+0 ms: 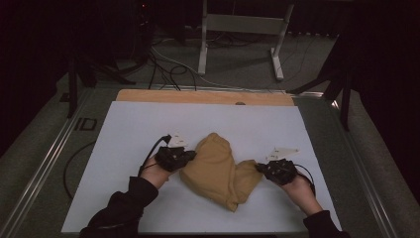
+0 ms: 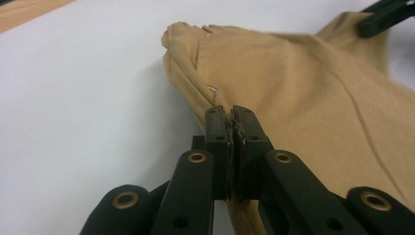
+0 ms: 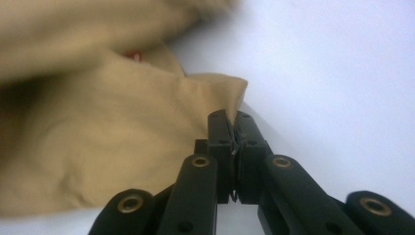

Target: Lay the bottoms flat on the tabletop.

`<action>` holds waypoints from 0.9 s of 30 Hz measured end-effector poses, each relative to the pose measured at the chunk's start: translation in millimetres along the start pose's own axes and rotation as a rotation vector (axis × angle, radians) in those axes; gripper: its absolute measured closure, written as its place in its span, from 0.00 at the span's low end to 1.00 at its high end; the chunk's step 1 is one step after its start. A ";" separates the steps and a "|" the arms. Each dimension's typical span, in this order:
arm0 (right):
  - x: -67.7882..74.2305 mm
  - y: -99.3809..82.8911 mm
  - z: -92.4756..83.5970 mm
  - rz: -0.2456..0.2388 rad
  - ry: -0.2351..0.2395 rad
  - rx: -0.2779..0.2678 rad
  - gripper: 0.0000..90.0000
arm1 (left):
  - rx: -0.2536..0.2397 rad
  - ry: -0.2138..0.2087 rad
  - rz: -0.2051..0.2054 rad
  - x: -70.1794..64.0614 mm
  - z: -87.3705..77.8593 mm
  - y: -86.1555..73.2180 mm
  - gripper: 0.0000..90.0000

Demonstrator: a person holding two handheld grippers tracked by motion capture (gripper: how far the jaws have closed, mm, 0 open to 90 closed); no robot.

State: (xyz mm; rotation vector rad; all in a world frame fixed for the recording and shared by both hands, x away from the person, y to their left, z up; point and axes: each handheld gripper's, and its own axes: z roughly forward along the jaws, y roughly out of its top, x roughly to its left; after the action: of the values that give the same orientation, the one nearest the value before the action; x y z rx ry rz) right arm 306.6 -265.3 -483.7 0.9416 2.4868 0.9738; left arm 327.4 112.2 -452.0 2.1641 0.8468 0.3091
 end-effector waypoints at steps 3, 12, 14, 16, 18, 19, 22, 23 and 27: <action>-1.0 -6.8 -5.6 0.011 -0.013 0.011 0.98 | -0.004 0.022 -0.021 9.3 -10.8 -7.8 0.97; -1.2 -37.2 -20.2 0.067 0.000 0.039 0.98 | 0.034 0.068 -0.107 35.2 -31.7 -55.2 0.97; 3.2 -40.8 -18.6 0.069 0.034 0.050 0.97 | 0.054 0.061 -0.118 34.4 -28.1 -68.0 0.97; 5.0 -40.0 -18.3 0.065 0.043 0.055 0.97 | 0.049 0.061 -0.124 34.5 -27.9 -70.3 0.97; 9.6 -27.1 -23.7 0.049 0.044 0.001 0.77 | 0.029 0.061 -0.129 35.0 -30.0 -71.5 0.97; 9.6 -27.1 -23.7 0.049 0.044 0.001 0.77 | 0.029 0.061 -0.129 35.0 -30.0 -71.5 0.97; 10.7 4.7 -27.2 0.035 0.067 -0.116 0.63 | 0.006 0.058 -0.123 34.7 -32.8 -67.7 0.97; 11.8 13.6 -24.5 0.039 0.080 -0.134 0.59 | -0.001 0.060 -0.121 33.8 -33.3 -66.4 0.97; 18.4 49.0 0.2 0.022 0.132 -0.190 0.48 | -0.025 0.059 -0.118 33.4 -34.5 -62.4 0.97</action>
State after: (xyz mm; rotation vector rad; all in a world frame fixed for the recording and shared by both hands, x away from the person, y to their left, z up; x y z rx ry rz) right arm 316.0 -225.7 -450.8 0.8721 2.4383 1.2920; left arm 306.9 184.0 -476.9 2.0809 0.9943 0.3228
